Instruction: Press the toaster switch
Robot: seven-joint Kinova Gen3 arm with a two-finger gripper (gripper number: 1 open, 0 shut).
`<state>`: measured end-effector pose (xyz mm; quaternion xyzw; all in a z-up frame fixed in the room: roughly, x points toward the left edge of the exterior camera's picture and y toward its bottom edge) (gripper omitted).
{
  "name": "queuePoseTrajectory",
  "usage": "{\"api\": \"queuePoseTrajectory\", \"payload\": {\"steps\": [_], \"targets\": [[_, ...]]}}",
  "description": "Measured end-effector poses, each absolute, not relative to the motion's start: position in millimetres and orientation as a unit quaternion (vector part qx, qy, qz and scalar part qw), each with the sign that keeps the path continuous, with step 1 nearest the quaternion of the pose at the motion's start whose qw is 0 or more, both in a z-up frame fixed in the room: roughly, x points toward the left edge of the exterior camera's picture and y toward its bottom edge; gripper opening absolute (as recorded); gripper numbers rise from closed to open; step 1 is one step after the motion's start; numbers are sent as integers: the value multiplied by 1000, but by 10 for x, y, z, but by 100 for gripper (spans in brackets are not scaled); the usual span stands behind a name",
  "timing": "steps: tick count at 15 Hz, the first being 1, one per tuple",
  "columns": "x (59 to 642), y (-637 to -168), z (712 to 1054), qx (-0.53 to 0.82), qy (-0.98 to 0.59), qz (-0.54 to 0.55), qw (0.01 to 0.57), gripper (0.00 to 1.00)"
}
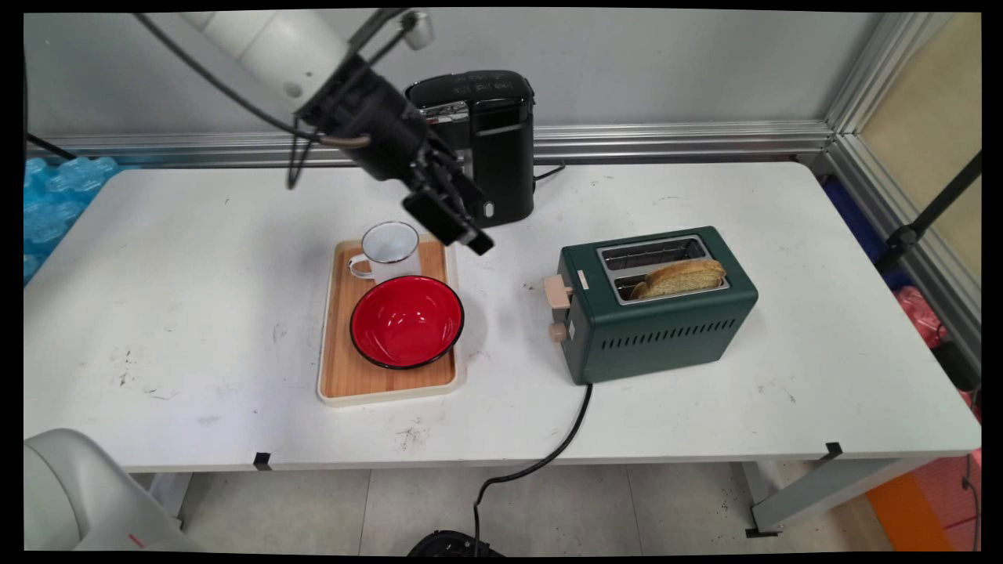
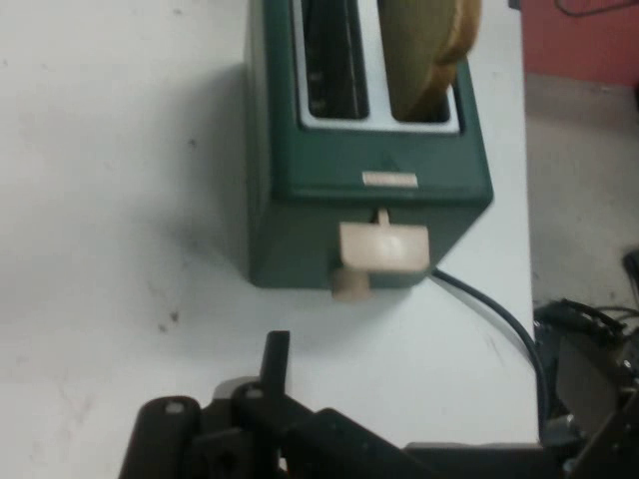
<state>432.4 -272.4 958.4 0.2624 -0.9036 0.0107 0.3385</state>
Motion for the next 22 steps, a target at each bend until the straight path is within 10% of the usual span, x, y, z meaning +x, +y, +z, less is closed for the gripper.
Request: {"api": "queuePoseTrajectory", "payload": {"steps": [15,16,22], "targets": [[3574,-2787,9473,260,-919,46,292,100],[3557,-2780,9469,259,-920,47,290,0],[3420,-2741,9417,256,-925,53,275,0]]}}
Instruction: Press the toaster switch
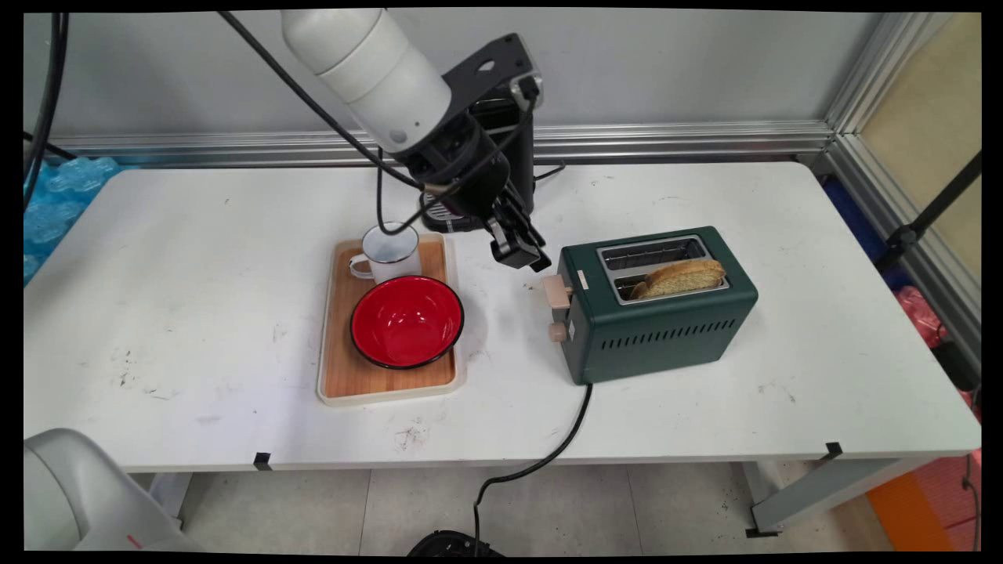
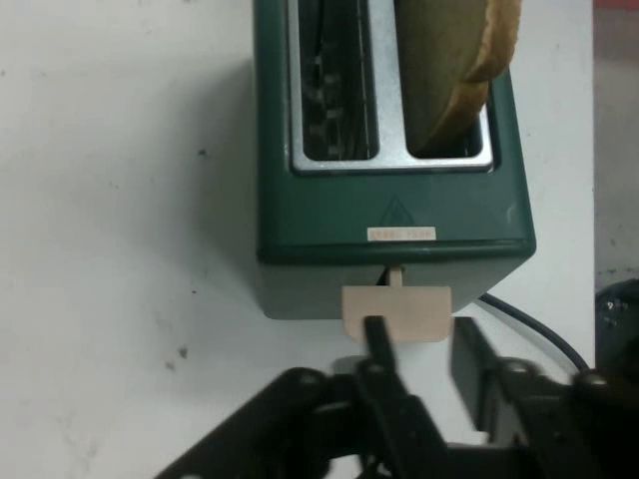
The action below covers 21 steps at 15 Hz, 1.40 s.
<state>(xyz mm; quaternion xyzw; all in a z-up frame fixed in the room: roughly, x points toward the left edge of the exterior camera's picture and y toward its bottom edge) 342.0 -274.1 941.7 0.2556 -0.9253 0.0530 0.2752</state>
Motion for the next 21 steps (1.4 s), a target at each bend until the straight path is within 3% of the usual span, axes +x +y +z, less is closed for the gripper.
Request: {"api": "queuePoseTrajectory", "payload": {"steps": [21], "targets": [[2977,-2807,8824,269,-931,67,236,0]]}}
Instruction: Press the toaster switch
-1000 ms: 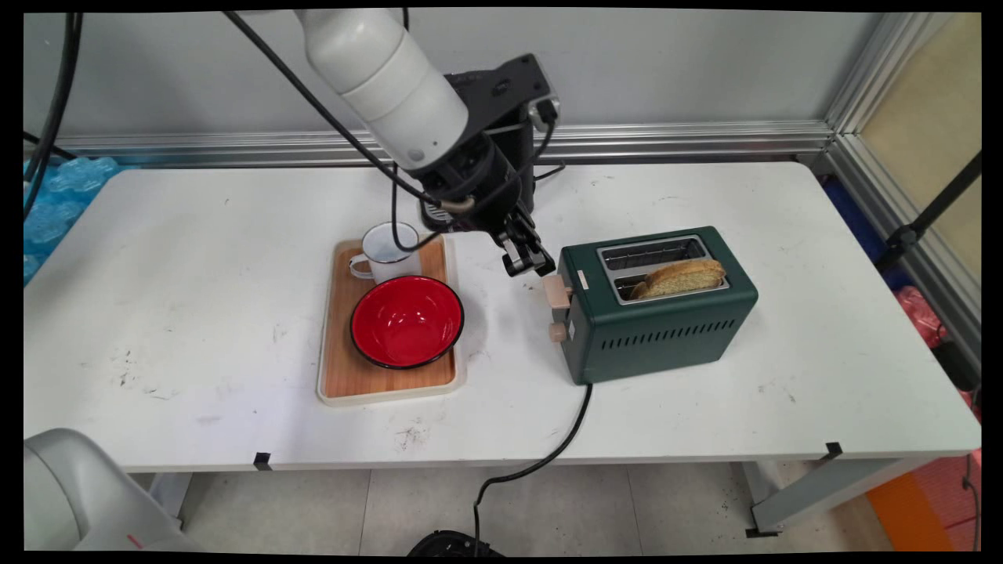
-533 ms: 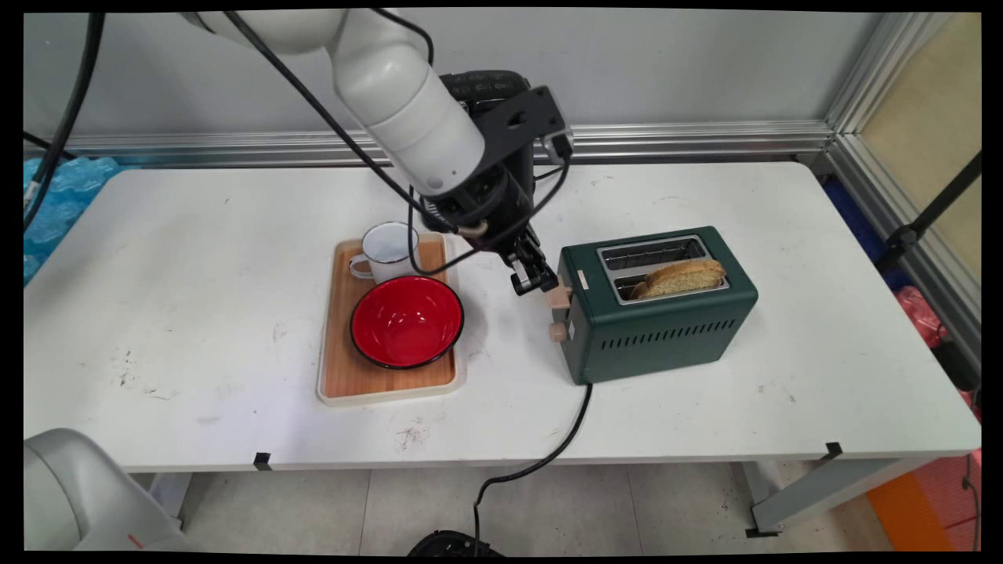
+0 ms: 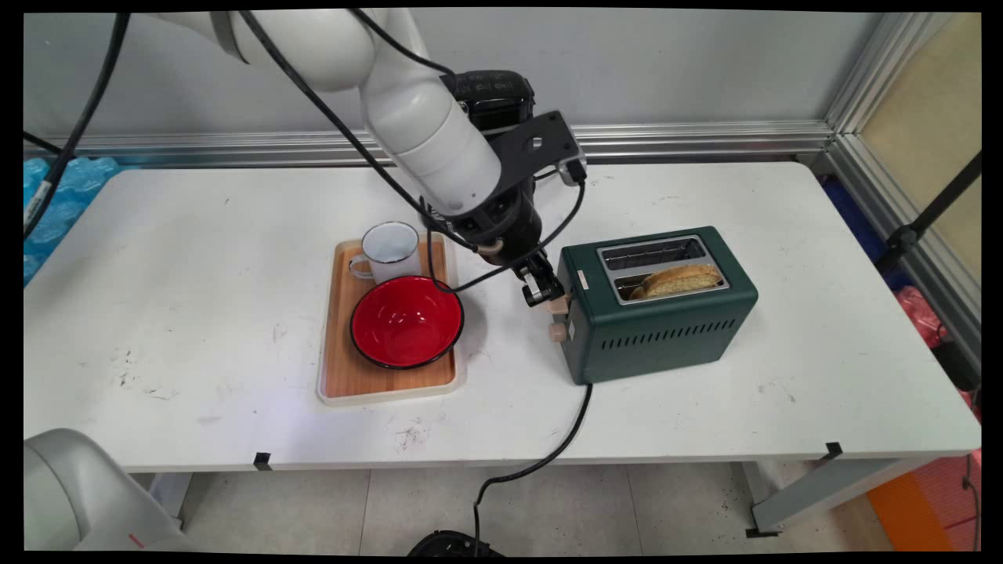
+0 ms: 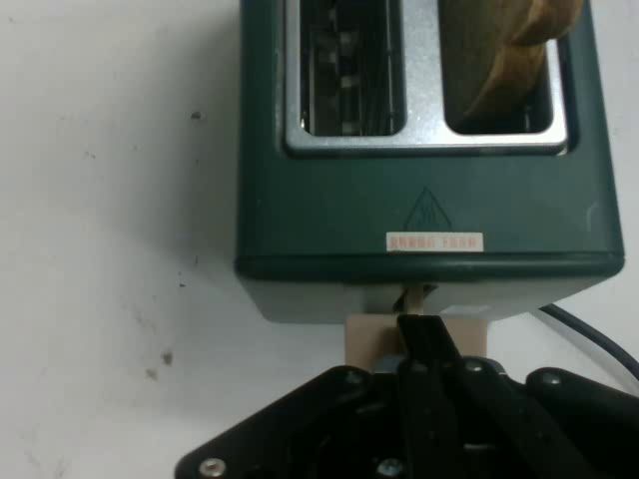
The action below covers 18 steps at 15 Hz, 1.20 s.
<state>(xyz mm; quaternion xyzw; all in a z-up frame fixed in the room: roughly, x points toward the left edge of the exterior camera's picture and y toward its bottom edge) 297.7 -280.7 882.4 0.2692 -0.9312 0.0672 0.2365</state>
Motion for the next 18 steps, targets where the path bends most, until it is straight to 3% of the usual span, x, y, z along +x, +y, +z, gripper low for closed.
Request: {"api": "queuePoseTrajectory", "payload": {"steps": [18], "targets": [[2964,-2834,8537,277,-933,66,222,0]]}}
